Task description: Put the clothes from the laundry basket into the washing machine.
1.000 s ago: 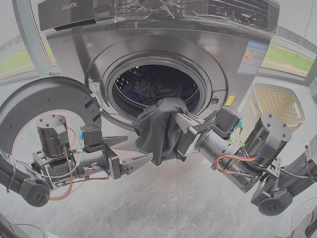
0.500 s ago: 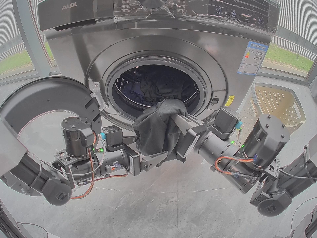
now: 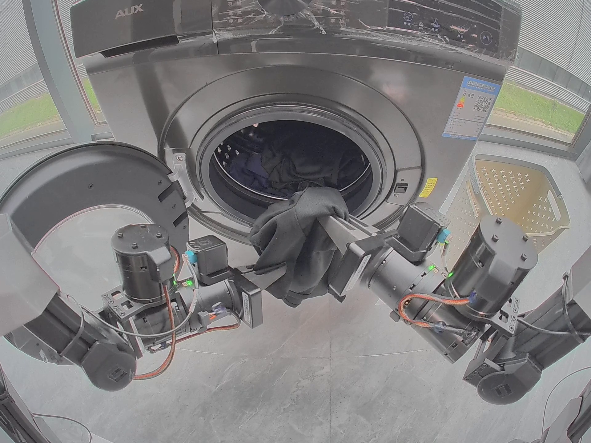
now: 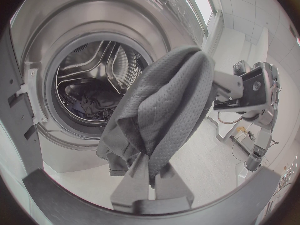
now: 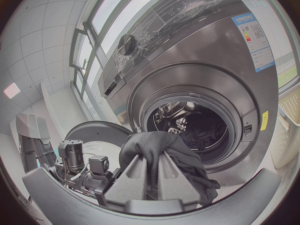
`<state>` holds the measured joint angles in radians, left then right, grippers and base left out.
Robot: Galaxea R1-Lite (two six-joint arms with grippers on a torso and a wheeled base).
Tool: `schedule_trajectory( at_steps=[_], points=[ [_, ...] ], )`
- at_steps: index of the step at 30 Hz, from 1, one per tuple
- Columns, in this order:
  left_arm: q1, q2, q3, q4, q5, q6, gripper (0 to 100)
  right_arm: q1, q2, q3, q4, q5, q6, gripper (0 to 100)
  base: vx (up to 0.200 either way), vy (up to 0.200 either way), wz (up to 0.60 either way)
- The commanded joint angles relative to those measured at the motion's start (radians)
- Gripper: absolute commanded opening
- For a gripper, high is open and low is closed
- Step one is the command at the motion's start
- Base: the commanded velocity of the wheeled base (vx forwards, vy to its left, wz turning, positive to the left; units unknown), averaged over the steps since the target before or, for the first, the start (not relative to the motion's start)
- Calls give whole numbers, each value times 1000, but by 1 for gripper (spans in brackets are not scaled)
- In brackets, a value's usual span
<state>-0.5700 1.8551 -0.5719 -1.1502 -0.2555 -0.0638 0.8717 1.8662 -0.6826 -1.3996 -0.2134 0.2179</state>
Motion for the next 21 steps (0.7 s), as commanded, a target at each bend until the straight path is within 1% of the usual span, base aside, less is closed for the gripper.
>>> schedule_trajectory(
  at_steps=[1,5,6,8,10,11,12,15,19,21],
  points=[
    [-8,-91,72,-39,-1,-1,0,-10,5,23,-2,0,0,0,0,0,0],
    [-19,-171,142,-88,-21,4,0,-19,13,46,-2,0,0,0,0,0,0],
    [-31,-200,168,-117,-36,2,0,-28,24,58,-4,0,-2,0,0,0,0],
    [-39,-217,191,-149,-51,2,0,-31,27,70,-4,3,-2,0,0,0,0],
    [-39,-221,198,-164,-53,2,0,-31,27,75,-4,3,-2,0,0,0,0],
    [-36,-226,210,-212,-54,-1,0,-31,30,80,-6,5,0,0,0,0,0],
    [-33,-223,213,-237,-54,-2,0,-31,33,80,-4,5,0,0,0,0,0],
    [-27,-203,181,-269,-53,-4,0,-28,34,83,-6,6,0,0,0,0,0],
    [-30,-189,162,-272,-53,-4,0,-22,36,97,-22,11,-3,0,0,0,0],
    [-30,-168,132,-273,-53,-5,0,-14,71,104,-61,14,-5,0,0,0,0]
  ],
)
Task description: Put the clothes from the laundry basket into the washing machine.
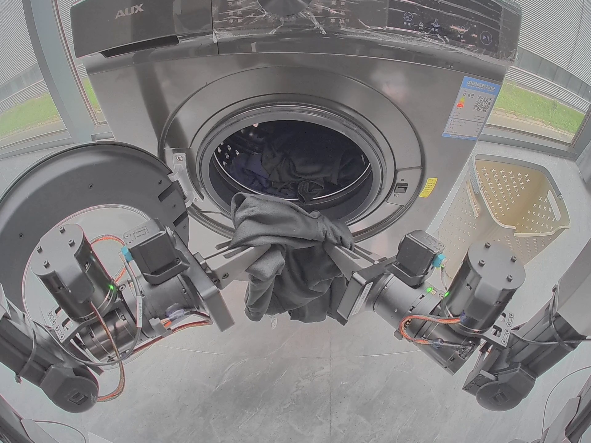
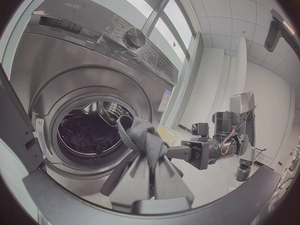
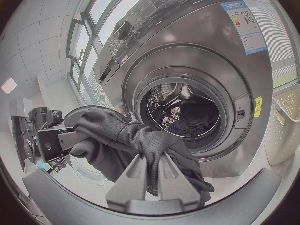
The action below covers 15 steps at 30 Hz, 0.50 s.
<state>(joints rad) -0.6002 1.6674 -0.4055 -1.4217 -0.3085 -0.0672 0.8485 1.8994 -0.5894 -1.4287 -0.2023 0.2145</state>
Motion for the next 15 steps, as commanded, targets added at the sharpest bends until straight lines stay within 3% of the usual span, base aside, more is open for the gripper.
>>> schedule_trajectory(
  at_steps=[1,2,6,10,15],
  points=[
    [0,21,-41,-2,0,-3,0,9,41,13,-36,3,-1,0,0,0,0],
    [-3,32,-61,-3,11,-14,0,11,53,17,-42,3,-1,100,0,0,0],
    [3,48,-119,-29,31,-37,0,11,95,33,-42,1,-7,100,0,0,0],
    [5,49,-171,-36,97,-68,0,21,145,49,-39,1,-14,100,0,0,0],
    [7,49,-202,-37,115,-78,0,37,193,43,-42,-2,-14,100,0,0,0]
  ],
)
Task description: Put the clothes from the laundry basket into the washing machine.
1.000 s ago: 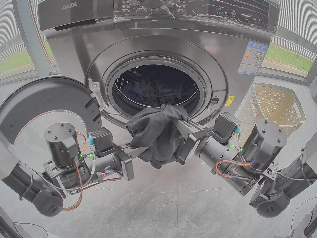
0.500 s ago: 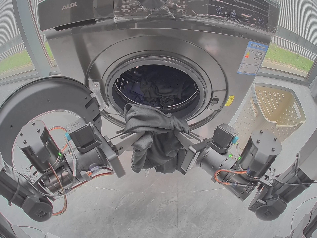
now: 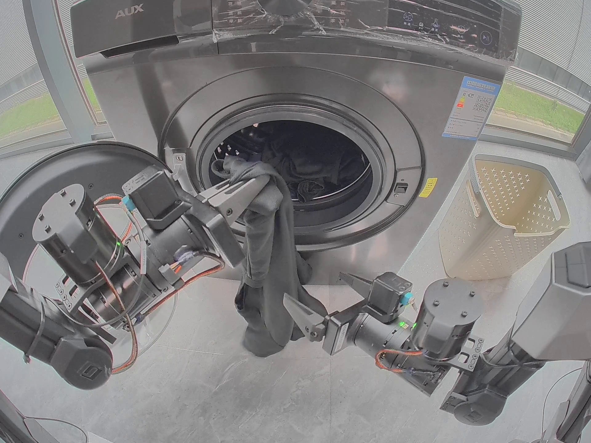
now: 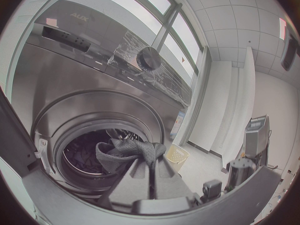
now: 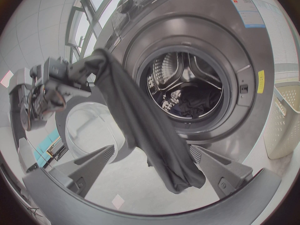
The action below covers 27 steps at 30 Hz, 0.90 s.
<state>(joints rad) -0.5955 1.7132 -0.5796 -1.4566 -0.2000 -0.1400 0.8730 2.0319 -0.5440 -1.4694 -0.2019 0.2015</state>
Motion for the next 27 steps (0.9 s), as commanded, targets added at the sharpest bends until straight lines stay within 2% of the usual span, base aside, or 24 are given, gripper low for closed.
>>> schedule_trajectory(
  at_steps=[1,3,4,6,16,24,27],
  points=[
    [2,3,-37,-2,8,-6,0,11,65,-5,-2,-2,-1,100,0,0,0],
    [3,3,-46,-2,11,-6,0,11,67,-7,-2,-4,-1,100,0,0,0],
    [20,5,-62,-2,34,-7,0,11,70,-7,-2,-4,-1,100,0,0,0],
    [25,5,-75,-2,48,-9,0,12,73,-5,0,-5,-1,100,0,0,0],
    [26,5,-89,-2,62,-9,0,49,129,-36,-12,-2,-1,100,0,0,0],
    [26,13,-89,-1,63,-7,0,96,197,-125,-48,13,-2,100,0,0,0],
    [25,13,-91,-1,65,-7,0,98,235,-206,-42,33,-2,100,0,0,0]
  ],
)
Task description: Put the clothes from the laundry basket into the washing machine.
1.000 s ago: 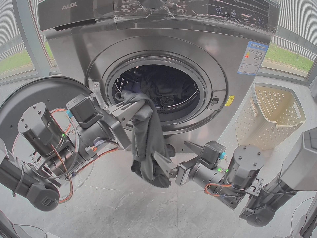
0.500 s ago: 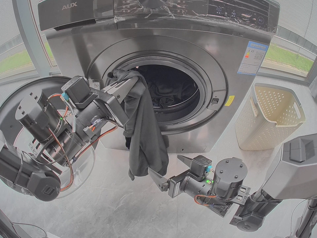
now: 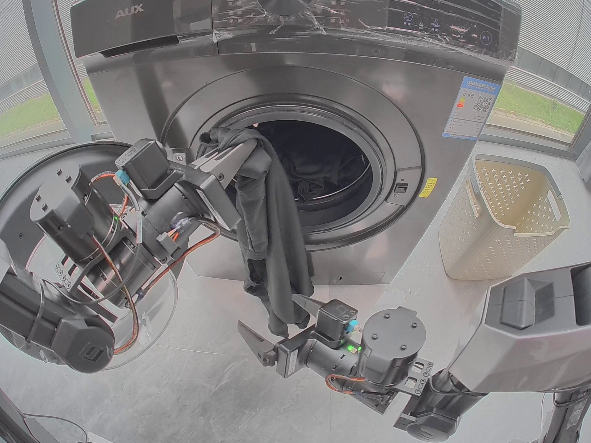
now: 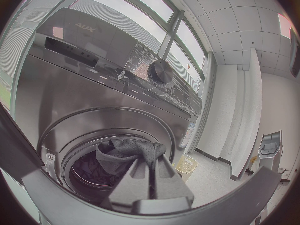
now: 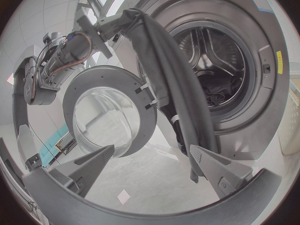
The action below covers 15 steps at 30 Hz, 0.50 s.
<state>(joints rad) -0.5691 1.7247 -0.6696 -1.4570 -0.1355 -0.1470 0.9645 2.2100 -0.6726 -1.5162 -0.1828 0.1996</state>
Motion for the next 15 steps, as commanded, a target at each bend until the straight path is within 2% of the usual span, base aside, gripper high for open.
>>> schedule_trajectory(
  at_steps=[1,6,12,15],
  points=[
    [-1,0,-2,0,1,0,0,8,63,-96,13,19,0,100,0,0,0],
    [-1,-2,-2,0,1,0,0,0,97,-160,56,43,4,100,0,0,0],
    [-11,-7,-5,0,1,0,0,-35,162,-302,171,101,9,100,0,0,0],
    [-11,-8,-5,0,1,0,0,-41,186,-363,214,115,11,100,0,0,0]
  ],
)
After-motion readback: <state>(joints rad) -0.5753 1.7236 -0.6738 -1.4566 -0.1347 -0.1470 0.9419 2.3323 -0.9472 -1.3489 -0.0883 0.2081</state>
